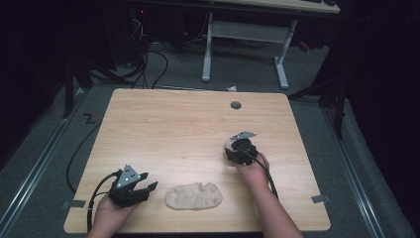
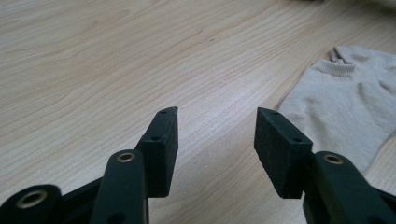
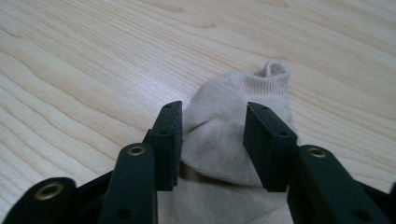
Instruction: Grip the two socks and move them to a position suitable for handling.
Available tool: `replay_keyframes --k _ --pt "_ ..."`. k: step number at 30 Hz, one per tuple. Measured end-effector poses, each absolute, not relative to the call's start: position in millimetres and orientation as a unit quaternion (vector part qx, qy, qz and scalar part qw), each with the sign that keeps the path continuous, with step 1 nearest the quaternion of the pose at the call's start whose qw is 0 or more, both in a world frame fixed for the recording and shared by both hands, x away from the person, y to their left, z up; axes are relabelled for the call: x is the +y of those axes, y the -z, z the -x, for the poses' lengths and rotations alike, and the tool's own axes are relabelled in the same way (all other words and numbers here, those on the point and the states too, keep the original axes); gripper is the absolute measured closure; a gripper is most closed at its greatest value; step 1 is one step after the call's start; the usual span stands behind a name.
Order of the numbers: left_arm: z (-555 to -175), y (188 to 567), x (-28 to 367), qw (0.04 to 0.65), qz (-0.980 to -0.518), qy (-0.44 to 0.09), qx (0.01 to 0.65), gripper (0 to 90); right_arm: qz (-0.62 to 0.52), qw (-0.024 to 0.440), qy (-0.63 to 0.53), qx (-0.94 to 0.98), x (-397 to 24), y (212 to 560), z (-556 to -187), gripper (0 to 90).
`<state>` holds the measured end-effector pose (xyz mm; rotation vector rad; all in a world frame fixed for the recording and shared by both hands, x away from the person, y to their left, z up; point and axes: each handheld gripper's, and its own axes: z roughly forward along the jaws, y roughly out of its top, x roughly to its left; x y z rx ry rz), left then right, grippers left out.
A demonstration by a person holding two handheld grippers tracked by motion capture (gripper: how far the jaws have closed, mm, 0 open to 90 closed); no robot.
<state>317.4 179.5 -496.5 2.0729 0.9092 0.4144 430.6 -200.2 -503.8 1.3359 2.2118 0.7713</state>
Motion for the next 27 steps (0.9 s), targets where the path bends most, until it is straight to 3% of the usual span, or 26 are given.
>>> replay_keyframes --k 12,19,27 --pt "-317 497 179 0.406 -0.825 -0.162 0.358 50.1 -0.480 0.215 -0.269 0.807 -198 516 -433 54.4" --pt "-317 497 177 0.406 -0.826 -0.163 0.356 50.1 -0.471 0.215 -0.272 0.811 -196 515 -431 77.6" --pt "-317 497 176 0.406 -0.826 -0.165 0.355 50.2 -0.469 0.217 -0.277 0.810 -197 508 -428 82.7"
